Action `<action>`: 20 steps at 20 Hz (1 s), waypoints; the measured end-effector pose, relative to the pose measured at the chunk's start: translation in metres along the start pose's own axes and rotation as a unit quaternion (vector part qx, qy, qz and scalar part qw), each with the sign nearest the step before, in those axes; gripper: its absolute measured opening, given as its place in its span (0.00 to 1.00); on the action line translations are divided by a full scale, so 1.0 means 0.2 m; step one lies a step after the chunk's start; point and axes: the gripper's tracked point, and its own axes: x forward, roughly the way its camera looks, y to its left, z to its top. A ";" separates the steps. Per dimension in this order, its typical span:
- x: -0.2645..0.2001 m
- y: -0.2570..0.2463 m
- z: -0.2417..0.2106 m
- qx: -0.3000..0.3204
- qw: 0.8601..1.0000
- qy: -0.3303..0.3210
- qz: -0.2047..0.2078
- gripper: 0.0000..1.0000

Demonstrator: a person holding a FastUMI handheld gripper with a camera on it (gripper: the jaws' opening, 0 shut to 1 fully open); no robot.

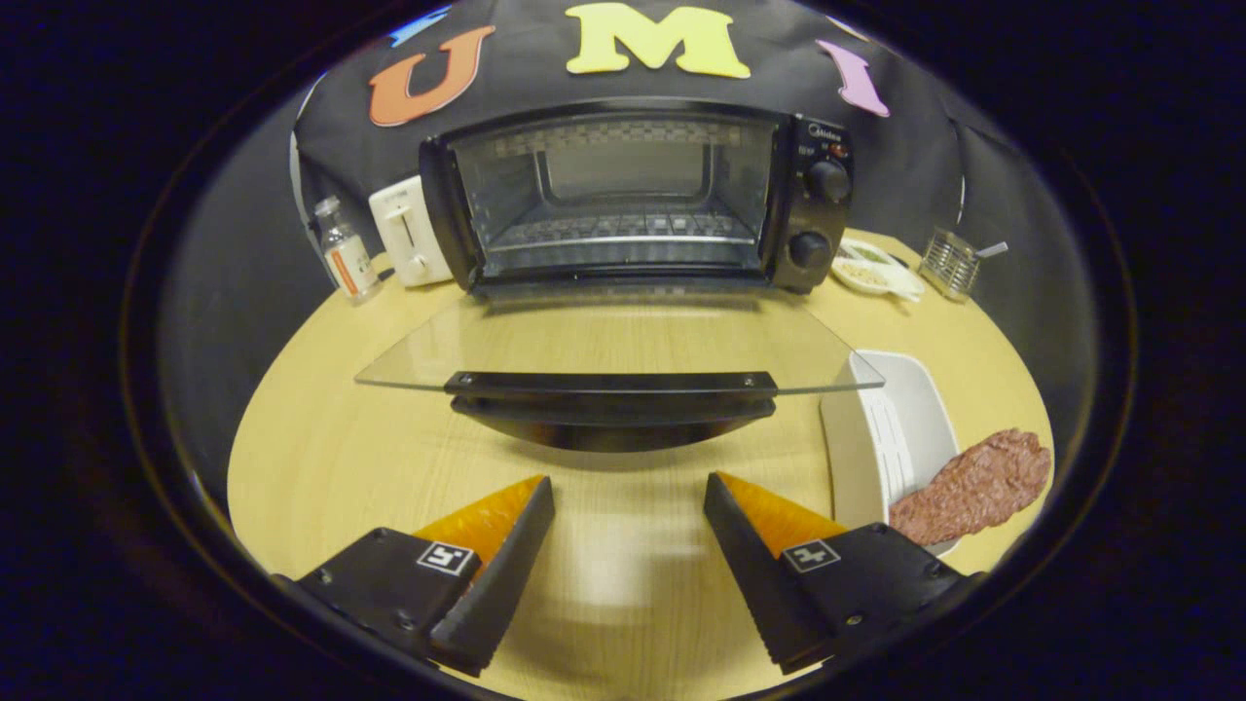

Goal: Open the toaster oven, put the food inside, and close the toaster oven door.

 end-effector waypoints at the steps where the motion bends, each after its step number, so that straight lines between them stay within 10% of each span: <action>1: -0.03 -0.02 0.00 -0.005 1.000 0.000 0.000 1.00; 14: -0.56 -0.04 0.67 -0.025 0.987 -0.156 0.011 1.00; 20: -0.45 -0.05 0.89 -0.019 0.985 -0.170 0.002 1.00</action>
